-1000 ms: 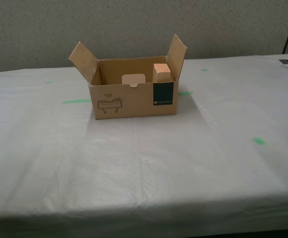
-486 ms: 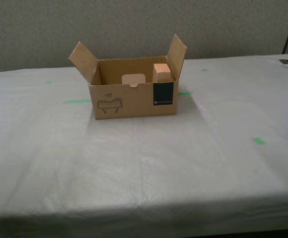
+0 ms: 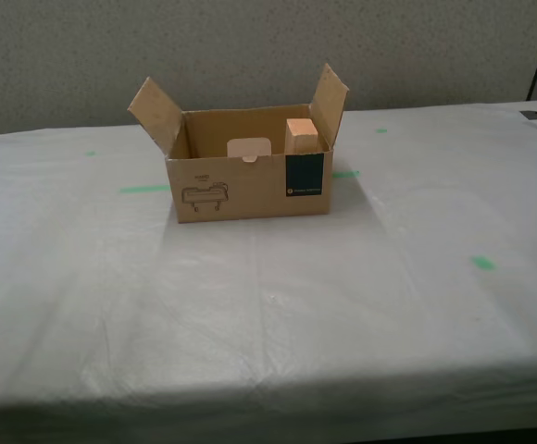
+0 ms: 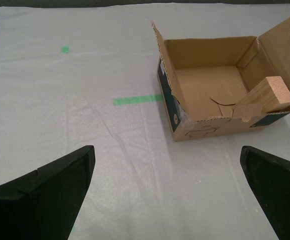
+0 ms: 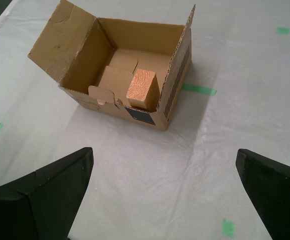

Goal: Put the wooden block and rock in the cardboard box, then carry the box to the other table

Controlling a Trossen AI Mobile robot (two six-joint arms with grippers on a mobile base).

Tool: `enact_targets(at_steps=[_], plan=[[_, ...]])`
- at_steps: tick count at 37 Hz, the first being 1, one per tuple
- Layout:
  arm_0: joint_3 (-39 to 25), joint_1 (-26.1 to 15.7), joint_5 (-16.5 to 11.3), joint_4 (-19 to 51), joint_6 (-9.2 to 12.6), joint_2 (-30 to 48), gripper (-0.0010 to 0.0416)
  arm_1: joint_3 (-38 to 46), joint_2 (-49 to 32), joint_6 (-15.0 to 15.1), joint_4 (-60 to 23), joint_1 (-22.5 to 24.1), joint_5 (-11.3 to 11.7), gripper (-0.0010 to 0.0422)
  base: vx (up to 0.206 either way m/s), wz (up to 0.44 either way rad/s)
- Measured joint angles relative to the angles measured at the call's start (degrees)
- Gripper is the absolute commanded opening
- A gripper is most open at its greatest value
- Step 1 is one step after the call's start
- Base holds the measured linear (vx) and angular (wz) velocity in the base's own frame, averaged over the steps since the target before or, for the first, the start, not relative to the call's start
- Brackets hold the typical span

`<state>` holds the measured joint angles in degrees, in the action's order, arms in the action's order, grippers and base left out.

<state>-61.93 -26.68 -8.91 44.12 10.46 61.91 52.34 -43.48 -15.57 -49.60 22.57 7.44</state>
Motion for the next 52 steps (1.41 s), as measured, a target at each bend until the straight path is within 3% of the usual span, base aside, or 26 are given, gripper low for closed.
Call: enact_targets(at_steps=[52], plan=[[0.00, 0.00, 0.00, 0.00, 0.00, 0.00, 0.0398, 0.00, 0.00, 0.00, 0.00, 0.02, 0.00, 0.0398, 0.000, 0.000]])
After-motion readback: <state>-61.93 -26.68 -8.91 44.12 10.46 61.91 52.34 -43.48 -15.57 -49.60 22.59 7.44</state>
